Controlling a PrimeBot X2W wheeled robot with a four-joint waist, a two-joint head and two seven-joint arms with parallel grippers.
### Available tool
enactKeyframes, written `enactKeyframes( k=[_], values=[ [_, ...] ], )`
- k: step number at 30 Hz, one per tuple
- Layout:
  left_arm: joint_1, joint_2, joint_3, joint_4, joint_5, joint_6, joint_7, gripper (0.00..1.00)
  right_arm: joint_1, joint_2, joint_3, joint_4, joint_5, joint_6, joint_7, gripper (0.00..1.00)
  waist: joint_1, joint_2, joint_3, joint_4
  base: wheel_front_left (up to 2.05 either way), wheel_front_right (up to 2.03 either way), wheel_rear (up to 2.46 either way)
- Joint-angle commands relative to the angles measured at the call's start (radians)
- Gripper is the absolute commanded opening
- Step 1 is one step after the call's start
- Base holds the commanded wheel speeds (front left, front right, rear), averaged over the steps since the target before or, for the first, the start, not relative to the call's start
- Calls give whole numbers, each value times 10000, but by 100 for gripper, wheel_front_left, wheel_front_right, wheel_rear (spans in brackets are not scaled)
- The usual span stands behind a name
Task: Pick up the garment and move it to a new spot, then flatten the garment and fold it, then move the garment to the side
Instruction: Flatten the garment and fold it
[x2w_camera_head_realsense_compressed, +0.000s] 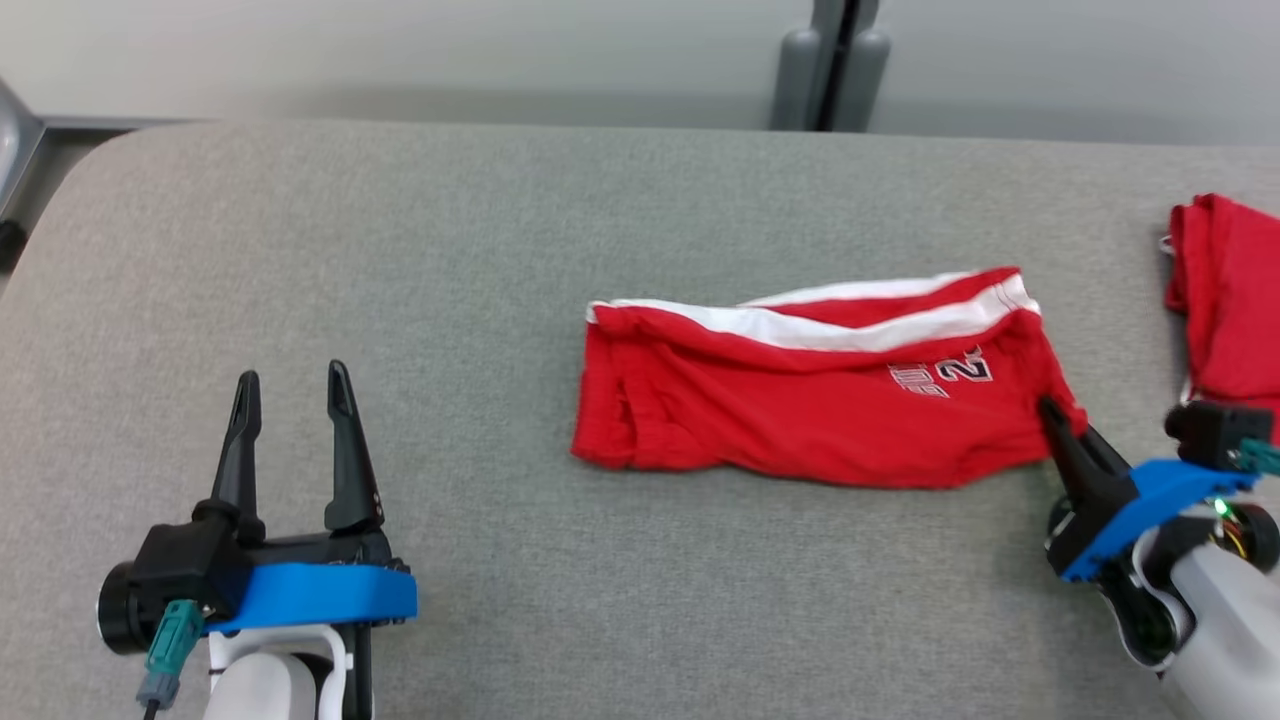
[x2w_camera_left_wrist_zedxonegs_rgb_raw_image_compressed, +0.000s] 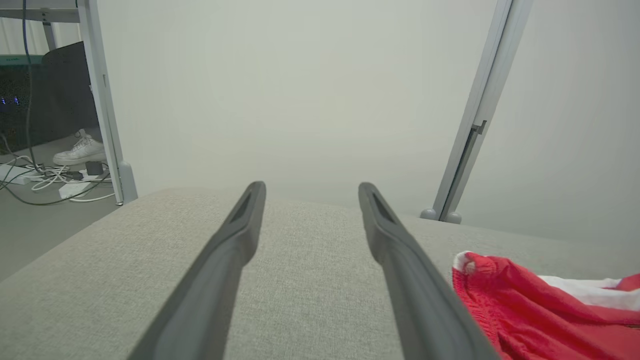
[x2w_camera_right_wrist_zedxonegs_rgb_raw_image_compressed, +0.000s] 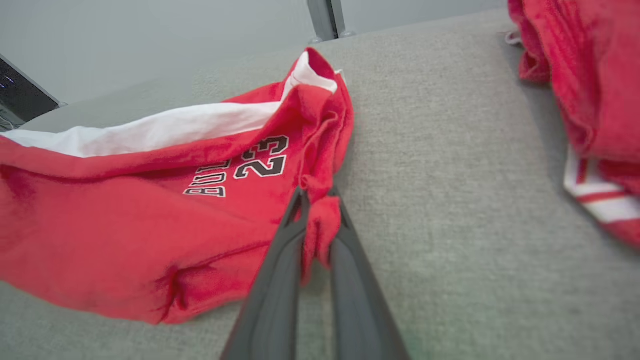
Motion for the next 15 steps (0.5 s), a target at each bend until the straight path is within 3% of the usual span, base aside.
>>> enactKeyframes(
  k=[1, 8, 15],
  values=[
    [100, -13, 82, 8, 79, -50, -41, 100, 227, -106, -90, -58, 49, 3, -62, 0, 0, 0, -201, -176, 0, 0, 0],
    [409, -13, 124, -26, 169, -140, -41, 100, 1062, -577, -1030, -169, 29, 4, -124, 0, 0, 0, -474, -237, 0, 0, 0],
    [545, -15, 43, -10, 154, -146, -41, 100, 1296, -466, -1606, -293, -192, 4, -136, 0, 0, 0, -613, -135, 0, 0, 0]
  ],
)
